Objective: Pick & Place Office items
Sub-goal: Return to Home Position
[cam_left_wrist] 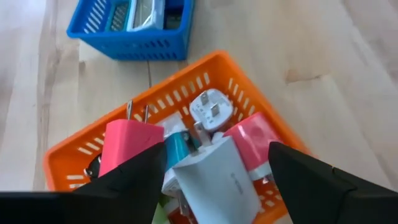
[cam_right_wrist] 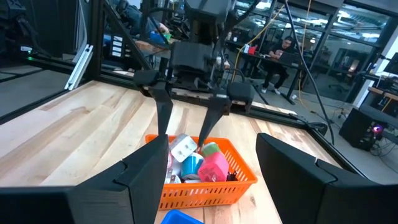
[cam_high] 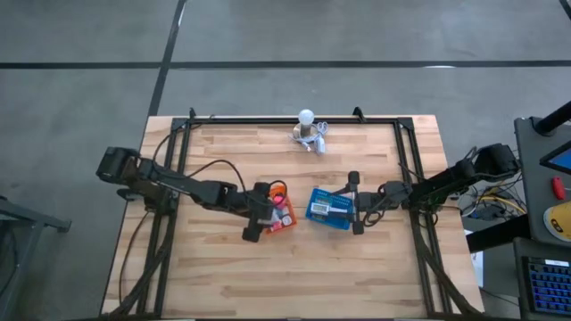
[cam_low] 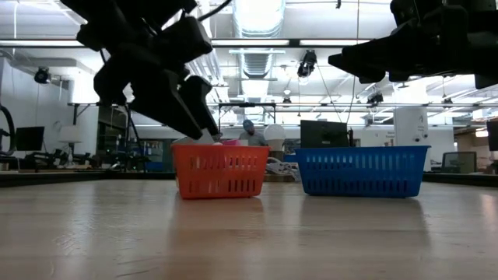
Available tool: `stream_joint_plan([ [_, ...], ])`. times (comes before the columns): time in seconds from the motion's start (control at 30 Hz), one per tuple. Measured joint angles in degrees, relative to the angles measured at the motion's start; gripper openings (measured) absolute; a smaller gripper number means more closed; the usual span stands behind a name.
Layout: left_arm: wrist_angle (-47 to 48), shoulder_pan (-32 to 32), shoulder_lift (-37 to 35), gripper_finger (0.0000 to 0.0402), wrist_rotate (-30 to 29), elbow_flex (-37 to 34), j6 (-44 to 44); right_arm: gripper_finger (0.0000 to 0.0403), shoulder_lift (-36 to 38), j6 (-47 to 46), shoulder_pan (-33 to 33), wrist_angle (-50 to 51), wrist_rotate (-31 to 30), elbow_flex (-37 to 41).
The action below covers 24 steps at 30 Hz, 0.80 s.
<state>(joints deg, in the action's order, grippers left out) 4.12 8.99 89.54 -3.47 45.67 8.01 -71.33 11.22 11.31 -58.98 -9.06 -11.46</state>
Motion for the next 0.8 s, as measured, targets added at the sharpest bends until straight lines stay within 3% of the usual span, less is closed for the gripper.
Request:
stream_joint_plan([
  [0.23, 0.0, 0.3, -4.5, 0.0284, 0.1, 0.0, -0.2, 0.0237, 0.0, -0.1, 0.0, 0.0, 0.0, 0.0],
  [0.67, -1.5, 1.6, -20.2, 0.0284, 0.1, 0.0, 0.3, 0.0237, 0.0, -0.4, 0.0, -0.2, 0.0, 0.0],
  [0.8, 1.7, 1.8, -23.9, 0.0284, 0.1, 0.0, 1.4, 0.0237, 0.0, -2.3, 0.0, -0.4, 0.0, -0.3],
])
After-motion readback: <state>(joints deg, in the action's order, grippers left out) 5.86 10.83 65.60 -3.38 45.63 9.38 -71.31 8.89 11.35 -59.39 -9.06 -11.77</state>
